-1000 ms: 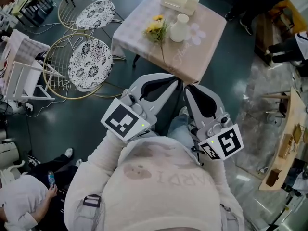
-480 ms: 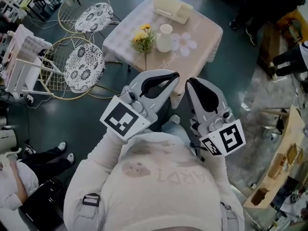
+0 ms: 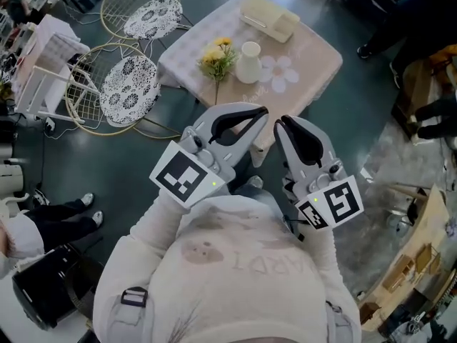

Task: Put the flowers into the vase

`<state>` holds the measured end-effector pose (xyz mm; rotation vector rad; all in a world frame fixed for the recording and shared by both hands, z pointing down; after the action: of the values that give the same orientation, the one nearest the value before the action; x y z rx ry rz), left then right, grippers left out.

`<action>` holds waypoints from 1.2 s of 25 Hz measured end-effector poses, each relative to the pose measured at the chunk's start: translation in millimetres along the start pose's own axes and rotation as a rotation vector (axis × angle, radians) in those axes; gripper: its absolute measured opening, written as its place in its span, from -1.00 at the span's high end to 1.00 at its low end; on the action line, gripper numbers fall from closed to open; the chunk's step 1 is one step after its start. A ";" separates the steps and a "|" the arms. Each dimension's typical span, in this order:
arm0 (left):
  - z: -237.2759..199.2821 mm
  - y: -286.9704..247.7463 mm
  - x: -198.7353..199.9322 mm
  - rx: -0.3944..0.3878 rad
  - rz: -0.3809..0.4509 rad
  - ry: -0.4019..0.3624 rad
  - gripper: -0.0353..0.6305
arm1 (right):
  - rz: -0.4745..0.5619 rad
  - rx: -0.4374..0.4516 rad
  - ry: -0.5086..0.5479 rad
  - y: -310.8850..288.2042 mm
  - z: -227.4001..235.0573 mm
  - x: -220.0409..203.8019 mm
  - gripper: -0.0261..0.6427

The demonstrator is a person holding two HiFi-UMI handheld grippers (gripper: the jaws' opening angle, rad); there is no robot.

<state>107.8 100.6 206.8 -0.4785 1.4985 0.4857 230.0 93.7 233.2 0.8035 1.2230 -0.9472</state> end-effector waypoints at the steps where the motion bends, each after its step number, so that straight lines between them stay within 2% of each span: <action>1: -5.2 -0.7 -1.0 0.005 0.000 0.002 0.89 | -0.006 0.002 -0.005 -5.1 3.1 -1.1 0.71; 5: -36.2 -2.2 -6.9 0.007 0.001 0.019 0.89 | -0.025 -0.022 -0.011 -34.9 15.6 -3.8 0.70; 9: -85.1 -10.9 -11.0 -0.011 0.002 0.028 0.89 | -0.053 -0.060 -0.034 -77.4 32.0 -10.4 0.70; 17: -193.4 -30.6 -16.9 -0.038 0.006 0.040 0.89 | -0.196 -0.103 -0.100 -181.1 70.7 -39.1 0.67; 24: -266.3 -41.5 -37.7 -0.066 -0.011 0.072 0.89 | -0.413 -0.120 -0.196 -252.0 97.3 -101.3 0.58; 30: -303.1 -50.1 -67.0 -0.076 -0.052 0.109 0.89 | -0.580 -0.155 -0.331 -273.0 117.2 -173.1 0.54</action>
<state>-111.4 -116.3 268.3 -0.6100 1.5720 0.4835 13.7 -95.3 422.0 0.1463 1.2353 -1.3697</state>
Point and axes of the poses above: the fingertips, and each gripper's own axes: y backward along the fingers, z to its right, x out of its top, the point moved 6 cm from there along y, backward along the fingers, and after that the axes turned 9 degrees about x, right-handed, at the moved point
